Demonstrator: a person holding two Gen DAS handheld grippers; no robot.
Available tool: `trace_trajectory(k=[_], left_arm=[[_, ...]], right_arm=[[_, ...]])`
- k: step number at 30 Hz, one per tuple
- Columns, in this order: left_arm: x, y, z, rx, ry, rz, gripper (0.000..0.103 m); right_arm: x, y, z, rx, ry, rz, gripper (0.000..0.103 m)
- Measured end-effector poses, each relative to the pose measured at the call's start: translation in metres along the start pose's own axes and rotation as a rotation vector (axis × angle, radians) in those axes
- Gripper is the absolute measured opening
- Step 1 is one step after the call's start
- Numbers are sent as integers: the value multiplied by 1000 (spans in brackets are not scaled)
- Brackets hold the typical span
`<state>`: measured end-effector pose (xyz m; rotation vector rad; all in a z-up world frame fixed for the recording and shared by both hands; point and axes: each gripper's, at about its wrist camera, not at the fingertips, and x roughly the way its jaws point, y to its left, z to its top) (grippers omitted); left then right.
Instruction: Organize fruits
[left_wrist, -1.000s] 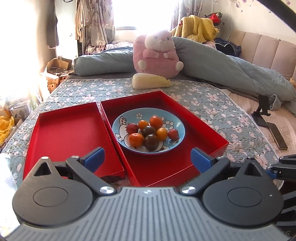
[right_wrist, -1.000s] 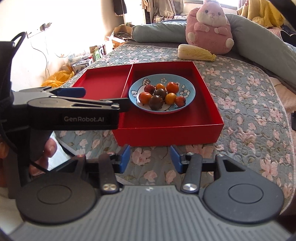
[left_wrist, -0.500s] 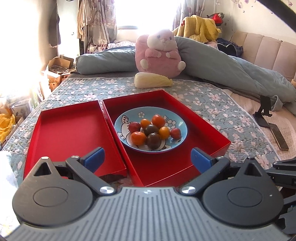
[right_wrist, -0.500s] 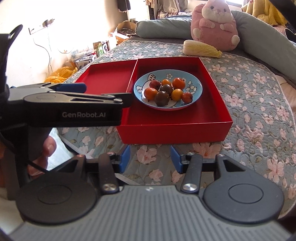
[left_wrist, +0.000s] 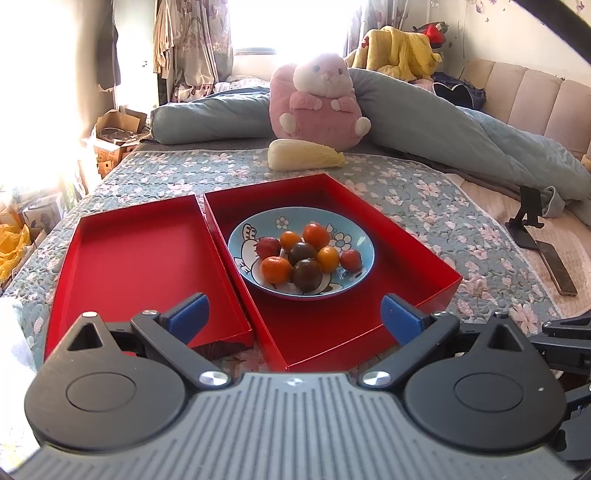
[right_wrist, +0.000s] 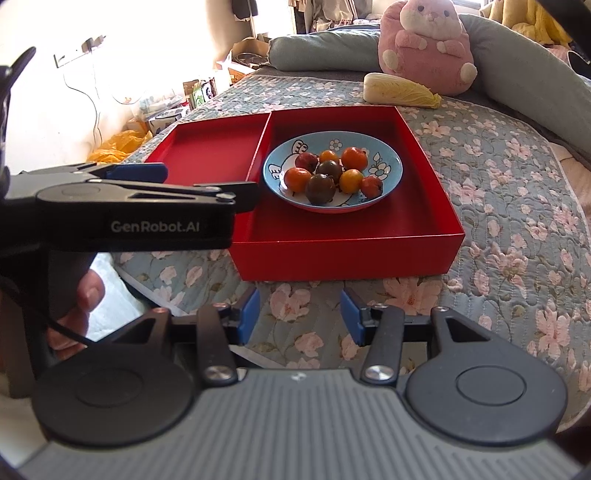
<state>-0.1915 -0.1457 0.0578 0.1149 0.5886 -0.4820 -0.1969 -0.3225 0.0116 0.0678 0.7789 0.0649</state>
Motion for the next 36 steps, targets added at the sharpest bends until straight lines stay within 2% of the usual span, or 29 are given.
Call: trace_trajectory(k=[36], left_arm=[[26,2,-5,-7,111,22,101]], right_arm=[[24,1,-1,18,40,35,52]])
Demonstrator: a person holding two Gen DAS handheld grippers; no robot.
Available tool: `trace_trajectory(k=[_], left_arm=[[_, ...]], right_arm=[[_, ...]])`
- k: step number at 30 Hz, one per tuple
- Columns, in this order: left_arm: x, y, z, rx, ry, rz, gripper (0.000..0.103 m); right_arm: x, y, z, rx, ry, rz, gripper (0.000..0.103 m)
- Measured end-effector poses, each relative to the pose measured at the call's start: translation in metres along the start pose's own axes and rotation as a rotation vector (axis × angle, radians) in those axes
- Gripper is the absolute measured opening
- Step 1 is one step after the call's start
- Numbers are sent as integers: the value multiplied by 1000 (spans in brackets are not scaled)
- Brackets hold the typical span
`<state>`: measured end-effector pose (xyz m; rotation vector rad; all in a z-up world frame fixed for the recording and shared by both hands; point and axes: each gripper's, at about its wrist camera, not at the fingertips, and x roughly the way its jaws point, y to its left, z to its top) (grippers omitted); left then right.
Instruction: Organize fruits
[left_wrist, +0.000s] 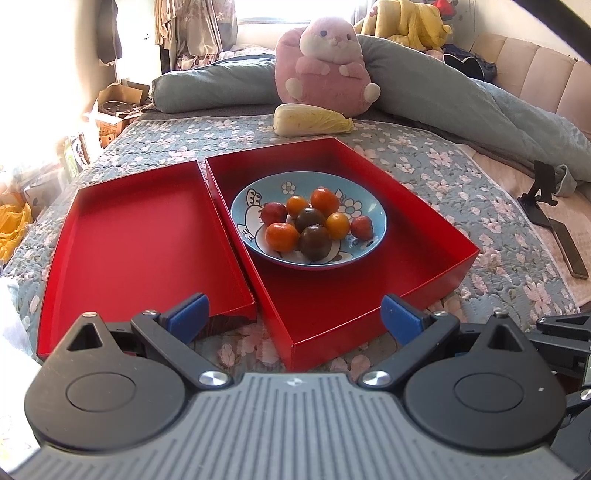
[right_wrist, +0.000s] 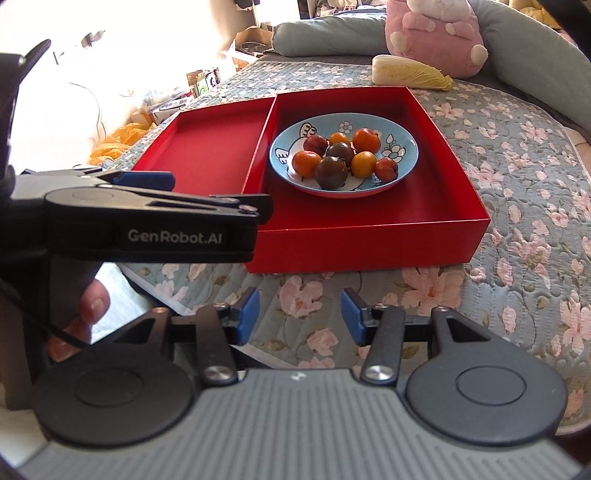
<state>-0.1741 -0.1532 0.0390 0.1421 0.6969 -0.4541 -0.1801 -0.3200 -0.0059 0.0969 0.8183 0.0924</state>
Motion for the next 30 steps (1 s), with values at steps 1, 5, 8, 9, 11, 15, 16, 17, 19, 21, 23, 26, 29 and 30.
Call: trace_trajectory(k=[1,5,8,9,11,15,16,17,19,21,23,26,29,30], left_arm=[[0,0,0,1,3,3,101],[4,-1,0,5,19,15,101],[5,0,0,2,20,15,101],[5,0,0,2,21,15,101],[5,0,0,2,21,13,101],[7,1,0,-1,26,12,101],[7,1,0,-2,28,11,101],[8,1,0,-3,30,10,101],[9,1,0,-4,34,10,101],[10,0,0,-3,37,9,101],[12,0,0,0,42,8,101],[13,-1,0,3,46,8,101],[14,-1,0,4,47,8,101],[14,-1,0,3,47,8,101]], right_arm=[[0,0,0,-1,1,0,52],[2,1,1,-13,7,-8,52],[4,2,2,-22,12,-14,52],[5,2,2,-23,12,-15,52],[6,3,3,-27,14,-17,52],[8,5,5,-33,17,-17,52],[8,5,5,-33,18,-17,52],[9,5,5,-33,19,-16,52],[10,5,4,-30,22,-15,52],[12,4,3,-29,26,-15,52],[13,5,3,-28,30,-13,52],[14,5,2,-27,33,-11,52],[14,4,2,-25,33,-12,52],[14,4,2,-24,33,-12,52]])
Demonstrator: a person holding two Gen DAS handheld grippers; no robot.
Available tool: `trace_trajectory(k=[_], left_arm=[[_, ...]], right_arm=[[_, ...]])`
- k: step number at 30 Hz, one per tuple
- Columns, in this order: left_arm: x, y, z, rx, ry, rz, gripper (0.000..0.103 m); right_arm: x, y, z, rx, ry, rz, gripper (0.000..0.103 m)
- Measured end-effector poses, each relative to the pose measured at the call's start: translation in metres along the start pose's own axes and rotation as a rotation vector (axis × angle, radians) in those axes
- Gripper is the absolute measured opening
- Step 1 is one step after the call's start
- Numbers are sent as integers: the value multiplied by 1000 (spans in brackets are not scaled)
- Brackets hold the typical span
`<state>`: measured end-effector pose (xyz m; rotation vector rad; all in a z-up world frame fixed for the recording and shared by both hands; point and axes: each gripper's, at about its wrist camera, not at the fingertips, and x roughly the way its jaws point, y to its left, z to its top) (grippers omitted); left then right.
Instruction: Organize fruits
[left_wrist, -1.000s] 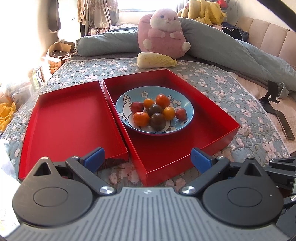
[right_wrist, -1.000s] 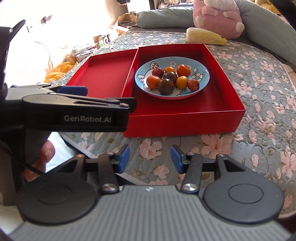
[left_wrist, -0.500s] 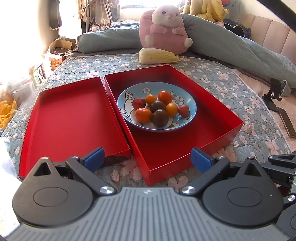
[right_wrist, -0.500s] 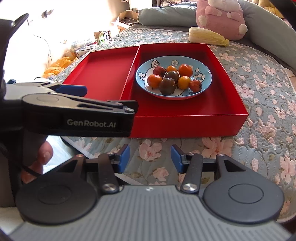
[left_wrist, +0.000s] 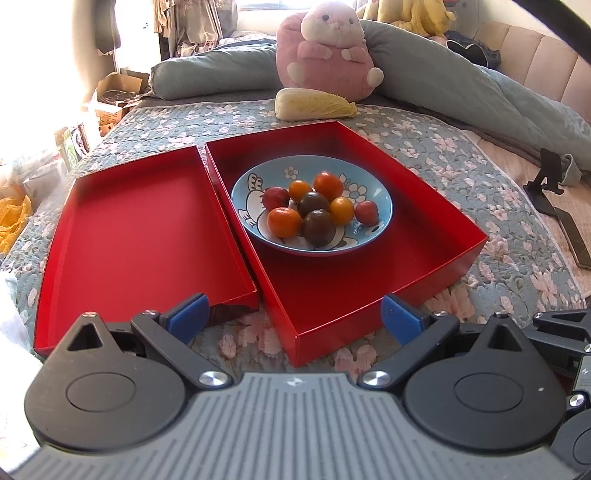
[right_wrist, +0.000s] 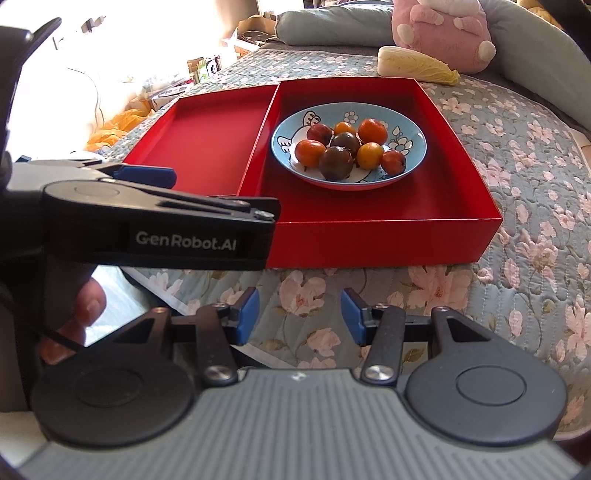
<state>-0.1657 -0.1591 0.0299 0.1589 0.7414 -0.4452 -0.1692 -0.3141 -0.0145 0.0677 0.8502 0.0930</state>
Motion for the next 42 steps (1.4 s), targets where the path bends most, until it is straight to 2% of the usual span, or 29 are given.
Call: trace_trajectory(k=[42], left_arm=[[0,0,0,1,-1,0,101]], right_arm=[[1,3,2,-3,-2,7,52]])
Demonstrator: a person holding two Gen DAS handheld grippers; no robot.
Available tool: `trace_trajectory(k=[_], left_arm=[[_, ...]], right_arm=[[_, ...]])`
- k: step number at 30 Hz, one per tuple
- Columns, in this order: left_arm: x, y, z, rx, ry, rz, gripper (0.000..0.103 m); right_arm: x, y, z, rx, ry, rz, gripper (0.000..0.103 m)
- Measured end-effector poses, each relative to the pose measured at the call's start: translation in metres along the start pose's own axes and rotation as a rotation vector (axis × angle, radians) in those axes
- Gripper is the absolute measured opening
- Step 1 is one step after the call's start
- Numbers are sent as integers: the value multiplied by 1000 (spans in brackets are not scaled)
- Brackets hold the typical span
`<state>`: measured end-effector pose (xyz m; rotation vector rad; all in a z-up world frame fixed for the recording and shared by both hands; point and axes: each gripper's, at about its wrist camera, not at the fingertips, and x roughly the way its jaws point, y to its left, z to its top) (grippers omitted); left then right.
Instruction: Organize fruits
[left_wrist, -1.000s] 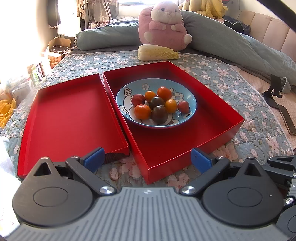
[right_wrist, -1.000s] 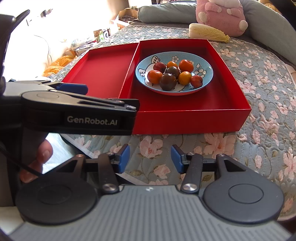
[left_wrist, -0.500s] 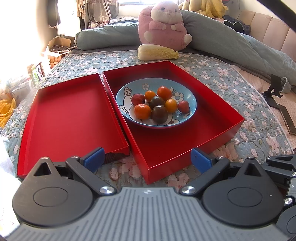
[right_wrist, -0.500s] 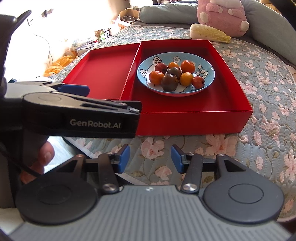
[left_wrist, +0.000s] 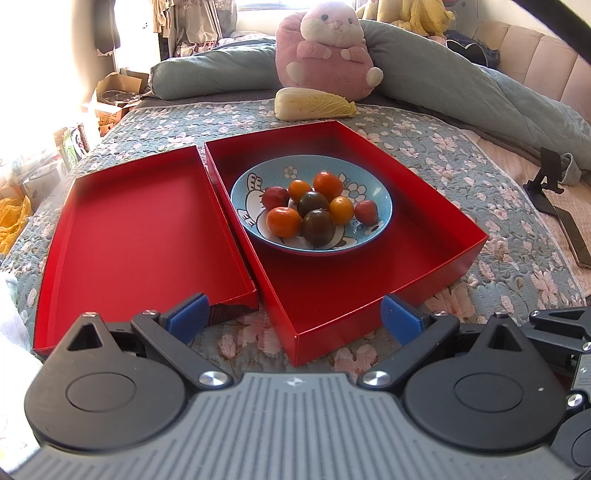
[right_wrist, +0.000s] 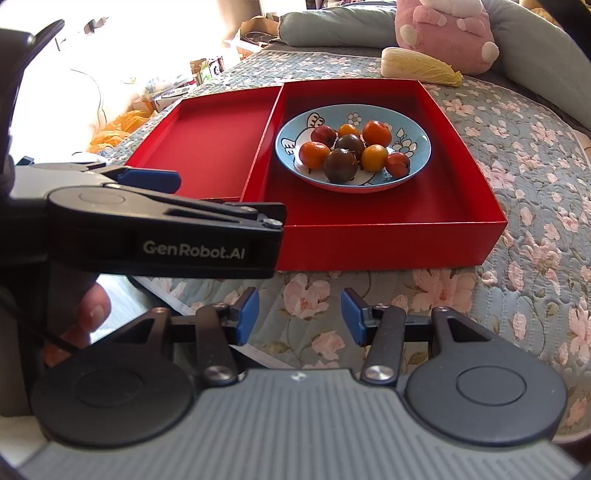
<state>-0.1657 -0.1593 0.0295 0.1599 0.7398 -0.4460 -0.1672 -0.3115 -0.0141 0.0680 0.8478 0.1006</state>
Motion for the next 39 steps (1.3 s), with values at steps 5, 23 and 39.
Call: trace_trajectory(k=[5,23,39], left_arm=[[0,0,0,0,0,0,101],[1,0,0,0,2,1,101],[-1,-1,-3,3,-17,-4,101]], right_arm=[[0,0,0,0,0,0,52],[1,4,4,-5,-1,2,52],[1,6,7,-7,1,2,52]])
